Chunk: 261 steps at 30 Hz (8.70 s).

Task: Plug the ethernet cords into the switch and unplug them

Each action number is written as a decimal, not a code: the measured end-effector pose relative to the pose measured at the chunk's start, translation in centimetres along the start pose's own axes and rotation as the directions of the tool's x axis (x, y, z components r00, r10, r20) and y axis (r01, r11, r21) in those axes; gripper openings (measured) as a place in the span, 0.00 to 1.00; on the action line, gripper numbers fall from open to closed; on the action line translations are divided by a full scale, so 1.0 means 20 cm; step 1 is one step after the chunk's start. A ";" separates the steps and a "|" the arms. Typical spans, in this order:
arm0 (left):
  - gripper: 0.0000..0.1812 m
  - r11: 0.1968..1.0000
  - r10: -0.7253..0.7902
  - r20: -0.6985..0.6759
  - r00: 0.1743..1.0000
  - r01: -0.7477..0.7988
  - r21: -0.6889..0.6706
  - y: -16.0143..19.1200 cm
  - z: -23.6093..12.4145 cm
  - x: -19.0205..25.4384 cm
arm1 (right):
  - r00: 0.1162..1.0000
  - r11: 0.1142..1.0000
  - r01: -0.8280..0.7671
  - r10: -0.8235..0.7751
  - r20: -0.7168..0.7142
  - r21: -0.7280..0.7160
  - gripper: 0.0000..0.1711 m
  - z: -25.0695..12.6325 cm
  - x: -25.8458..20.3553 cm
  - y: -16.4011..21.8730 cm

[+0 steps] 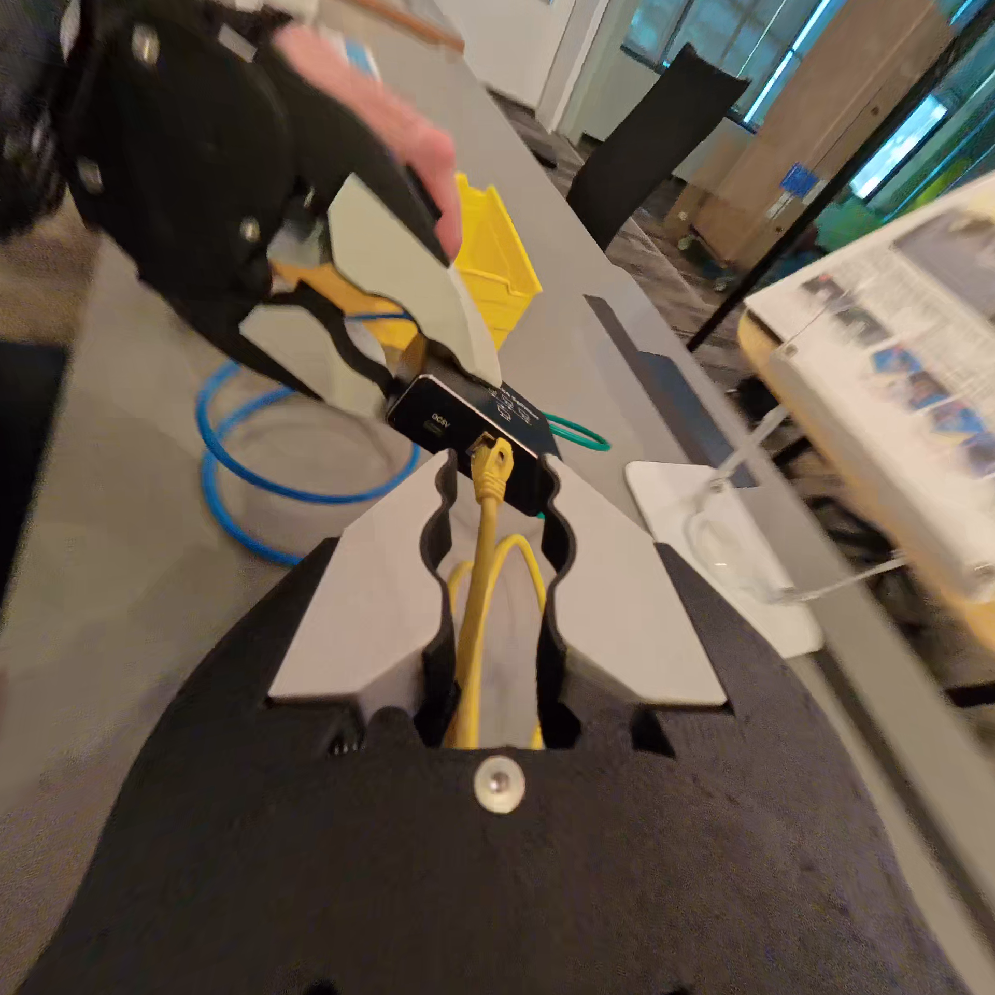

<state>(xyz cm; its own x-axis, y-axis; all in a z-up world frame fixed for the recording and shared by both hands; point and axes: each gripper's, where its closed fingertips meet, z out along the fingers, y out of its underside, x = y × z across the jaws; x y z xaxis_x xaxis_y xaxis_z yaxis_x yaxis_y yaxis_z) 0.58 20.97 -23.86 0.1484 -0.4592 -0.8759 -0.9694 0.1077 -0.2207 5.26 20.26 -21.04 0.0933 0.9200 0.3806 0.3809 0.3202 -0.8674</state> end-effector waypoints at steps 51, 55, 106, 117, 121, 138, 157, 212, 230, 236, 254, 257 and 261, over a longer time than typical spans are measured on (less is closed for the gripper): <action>0.27 0.916 -0.397 0.066 0.916 0.400 -0.037 0.29 -0.25 0.06 | 0.662 0.609 0.139 -0.644 -0.384 -0.781 0.17 -1.70 1.18 -0.26; 0.27 0.916 -0.397 0.054 0.916 0.399 -0.041 0.27 -0.23 0.08 | 0.691 0.421 0.123 -0.686 -0.227 -0.898 0.17 -1.77 1.16 -0.06; 0.27 0.919 -0.392 -0.132 0.911 0.395 0.004 0.07 -0.12 0.37 | 0.747 0.099 0.463 -0.578 0.328 -0.881 0.17 -1.57 1.01 -0.06; 0.27 0.918 -0.389 -0.158 0.908 0.397 0.021 0.06 -0.13 0.41 | 0.670 0.036 0.722 -0.285 0.686 -0.691 0.17 -1.06 0.76 0.35; 0.27 0.915 -0.394 -0.164 0.904 0.402 0.021 0.06 -0.13 0.41 | 0.646 0.084 0.760 -0.211 0.734 -0.644 0.17 -0.91 0.70 0.49; 0.27 0.917 -0.388 -0.193 0.901 0.399 0.019 0.06 -0.12 0.45 | 0.876 0.726 0.402 -0.128 0.465 -0.558 0.17 -0.66 0.65 0.71; 0.27 0.925 -0.367 -0.207 0.907 0.379 0.020 0.03 -0.14 0.46 | 0.944 0.672 0.313 -0.145 0.296 -0.671 0.25 -0.77 0.68 0.83; 0.52 0.373 -0.690 0.487 0.536 0.839 -0.395 1.58 -0.99 0.05 | 0.717 0.667 -0.604 0.217 -0.662 -0.436 0.51 -1.79 0.33 1.12; 0.44 0.302 -0.606 0.531 0.593 0.788 -0.536 1.86 -0.96 0.30 | 0.714 0.634 -0.628 0.238 -0.659 -0.451 0.30 -1.63 0.26 1.26; 0.39 0.282 -0.628 0.505 0.593 0.778 -0.562 1.88 -0.93 0.37 | 0.726 0.638 -0.610 0.212 -0.655 -0.470 0.25 -1.58 0.27 1.29; 0.28 0.040 -0.863 0.455 0.221 0.927 -0.373 2.02 -0.88 0.42 | 0.759 0.718 -0.573 0.282 -0.587 -0.395 0.19 -1.27 0.30 1.16; 0.13 0.056 -0.873 0.436 0.217 0.934 -0.352 2.02 -0.86 0.41 | 0.778 0.732 -0.558 0.298 -0.553 -0.391 0.21 -1.16 0.28 1.12; 0.06 0.001 -0.946 0.315 0.078 0.971 -0.239 1.94 -0.80 0.38 | 0.802 0.751 -0.530 0.294 -0.520 -0.393 0.23 -1.02 0.27 1.07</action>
<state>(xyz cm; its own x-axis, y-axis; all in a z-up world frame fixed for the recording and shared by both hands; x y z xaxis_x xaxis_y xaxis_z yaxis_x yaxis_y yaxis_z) -38.96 7.52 -32.10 0.9902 0.1399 0.0054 0.0968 -0.6564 -0.7482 32.62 27.47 -30.99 0.6648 0.7148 0.2169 0.5986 -0.3361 -0.7272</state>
